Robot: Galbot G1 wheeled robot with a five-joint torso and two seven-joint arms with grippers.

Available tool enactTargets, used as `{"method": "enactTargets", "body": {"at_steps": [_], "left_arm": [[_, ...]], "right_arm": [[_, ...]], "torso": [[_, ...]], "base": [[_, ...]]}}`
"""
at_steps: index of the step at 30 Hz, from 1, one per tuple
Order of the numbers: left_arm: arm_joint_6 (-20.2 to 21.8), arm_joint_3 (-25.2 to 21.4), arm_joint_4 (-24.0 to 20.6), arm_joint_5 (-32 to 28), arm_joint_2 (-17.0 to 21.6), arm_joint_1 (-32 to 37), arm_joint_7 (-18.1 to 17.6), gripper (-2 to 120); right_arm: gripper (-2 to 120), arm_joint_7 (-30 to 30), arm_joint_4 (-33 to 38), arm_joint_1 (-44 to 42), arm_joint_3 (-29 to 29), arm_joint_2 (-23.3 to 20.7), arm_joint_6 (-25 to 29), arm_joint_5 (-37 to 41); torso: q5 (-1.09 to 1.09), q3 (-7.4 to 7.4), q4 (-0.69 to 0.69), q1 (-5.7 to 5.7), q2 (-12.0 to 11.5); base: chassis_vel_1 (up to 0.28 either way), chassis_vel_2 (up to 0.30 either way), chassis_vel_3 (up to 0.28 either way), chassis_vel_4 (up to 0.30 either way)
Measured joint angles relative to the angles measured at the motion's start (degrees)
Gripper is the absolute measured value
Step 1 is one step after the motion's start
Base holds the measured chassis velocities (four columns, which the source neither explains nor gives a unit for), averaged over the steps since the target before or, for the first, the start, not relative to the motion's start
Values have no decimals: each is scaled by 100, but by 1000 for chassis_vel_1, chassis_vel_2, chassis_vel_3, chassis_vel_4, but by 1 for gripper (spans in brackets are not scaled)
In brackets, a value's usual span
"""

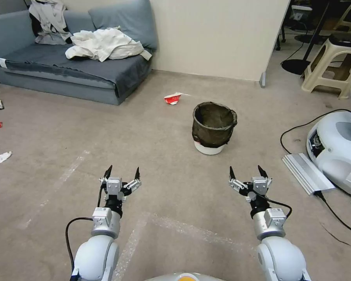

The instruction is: Pick up the trash can from the floor.

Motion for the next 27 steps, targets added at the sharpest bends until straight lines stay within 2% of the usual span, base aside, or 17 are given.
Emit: {"method": "enactTargets", "body": {"at_steps": [18,20,22,24,26,27], "left_arm": [[-3,-12,-41,-9,11,39,-2,100],[-41,-117,-348,-109,92,244,-28,100],[-59,-158,-466,-151,122,330,-41,100],[-127,-321,-946,-312,251,664,-88,100],[-148,-373,-1096,-364,288,771,-103,100],[-181,-453,-1340,-446,351,940,-127,100]], "right_arm": [[100,4,36,-31,1,7,-1,0],[100,34,327,-201,24,57,-2,26],[100,50,466,-289,37,83,-3,41],[100,104,959,-585,80,169,-10,95],[100,122,1104,-678,94,196,-13,111],[100,147,1329,-816,115,236,-16,138]], "torso": [[0,0,0,0,0],[0,0,0,0,0],[0,0,0,0,0],[0,-1,1,0,0],[0,-1,0,0,0],[0,-1,0,0,0]], "base": [[0,0,0,0],[0,0,0,0],[0,0,0,0],[0,0,0,0],[0,0,0,0],[0,0,0,0]]}}
